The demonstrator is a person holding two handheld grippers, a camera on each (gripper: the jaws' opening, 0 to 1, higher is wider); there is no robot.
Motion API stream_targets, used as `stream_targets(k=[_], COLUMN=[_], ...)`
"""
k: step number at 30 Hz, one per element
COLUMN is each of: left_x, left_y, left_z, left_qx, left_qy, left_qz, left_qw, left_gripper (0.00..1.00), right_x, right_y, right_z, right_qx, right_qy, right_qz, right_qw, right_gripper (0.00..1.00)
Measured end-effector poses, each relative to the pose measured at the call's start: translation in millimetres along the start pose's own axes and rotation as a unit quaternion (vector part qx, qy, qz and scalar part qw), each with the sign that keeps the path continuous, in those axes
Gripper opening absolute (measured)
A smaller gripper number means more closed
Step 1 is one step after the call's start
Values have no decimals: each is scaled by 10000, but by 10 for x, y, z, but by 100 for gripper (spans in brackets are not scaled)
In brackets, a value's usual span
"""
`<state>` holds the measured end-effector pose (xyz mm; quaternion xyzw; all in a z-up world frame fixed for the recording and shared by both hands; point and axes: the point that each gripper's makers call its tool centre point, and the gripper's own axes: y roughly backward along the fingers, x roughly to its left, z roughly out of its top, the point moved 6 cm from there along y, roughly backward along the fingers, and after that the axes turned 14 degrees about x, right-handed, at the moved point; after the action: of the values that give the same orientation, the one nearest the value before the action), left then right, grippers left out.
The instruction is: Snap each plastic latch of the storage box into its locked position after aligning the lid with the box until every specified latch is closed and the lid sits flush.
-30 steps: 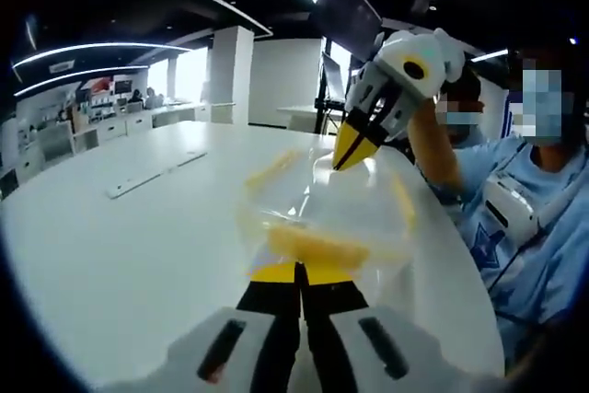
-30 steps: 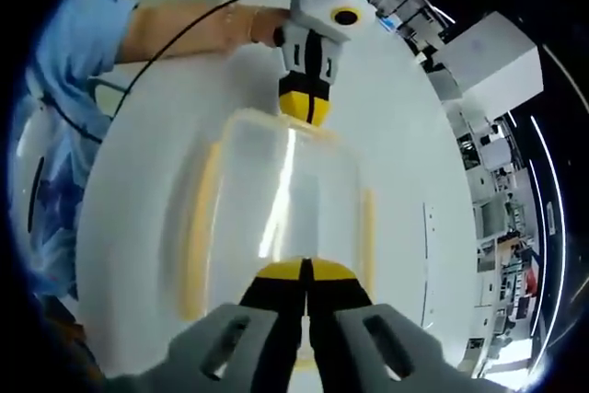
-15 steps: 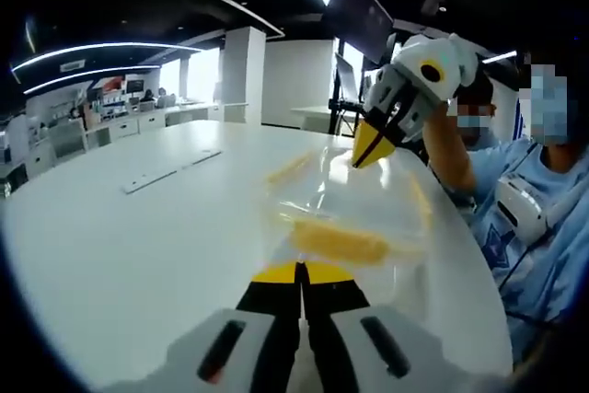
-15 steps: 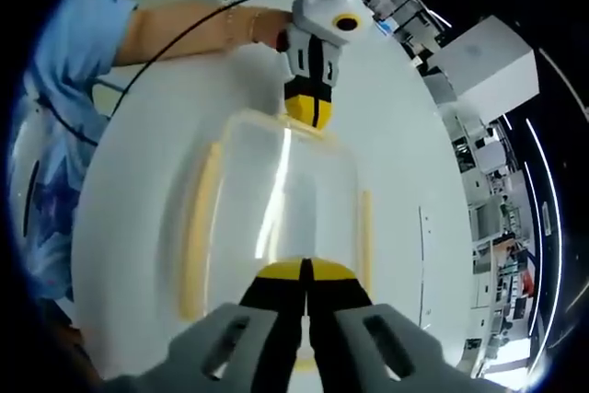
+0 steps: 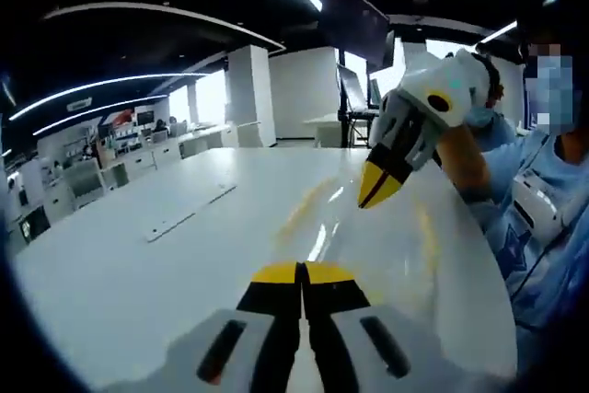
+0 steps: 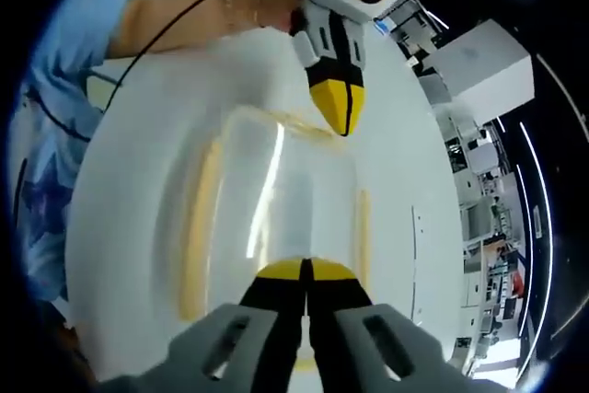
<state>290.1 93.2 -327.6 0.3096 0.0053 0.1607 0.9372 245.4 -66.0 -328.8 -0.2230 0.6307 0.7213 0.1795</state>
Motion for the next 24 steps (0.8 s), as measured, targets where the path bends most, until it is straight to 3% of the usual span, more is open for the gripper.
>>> stream_targets(k=[3, 6, 9, 11, 13, 15, 17, 18, 20, 21, 24], left_x=[-74, -162, -234, -270, -280, -253, -269, -271, -261, -259, -279], left_y=[-100, -193, -306, -354, -434, -495, -573, -603, -641, -652, -675], left_z=[172, 350, 511, 555, 589, 608, 570, 560, 605, 587, 600], left_qx=[498, 972, 1617, 1875, 2383, 2655, 3141, 3282, 3280, 3440, 3661], left_qy=[-361, -660, -943, -1031, -1122, -1168, -1194, -1205, -1190, -1238, -1196], left_qz=[-196, -532, -818, -940, -1016, -1068, -1234, -1273, -1262, -1250, -1182], left_qw=[9979, 9916, 9789, 9723, 9593, 9510, 9337, 9282, 9286, 9223, 9152], left_gripper=[0, 0, 0, 0, 0, 0, 0, 0, 0, 0, 0], right_x=[-3, 2, -11, -13, -9, -3, -2, 3, 0, 2, 2], right_y=[-1, 0, -5, -8, -12, -15, -18, -17, -20, -28, -35], right_z=[5, 4, 3, 0, 1, 9, 14, 13, 13, 15, 20], right_qx=[37, 56, 39, 11, 10, 30, 47, 55, 29, 26, 19], right_qy=[-1, -13, -65, -116, -137, -146, -148, -153, -187, -198, -208], right_qz=[-49, -101, -126, -151, -200, -268, -315, -369, -459, -466, -512], right_qw=[10000, 9999, 9999, 9998, 9997, 9995, 9994, 9992, 9988, 9987, 9985], right_gripper=[0, 0, 0, 0, 0, 0, 0, 0, 0, 0, 0])
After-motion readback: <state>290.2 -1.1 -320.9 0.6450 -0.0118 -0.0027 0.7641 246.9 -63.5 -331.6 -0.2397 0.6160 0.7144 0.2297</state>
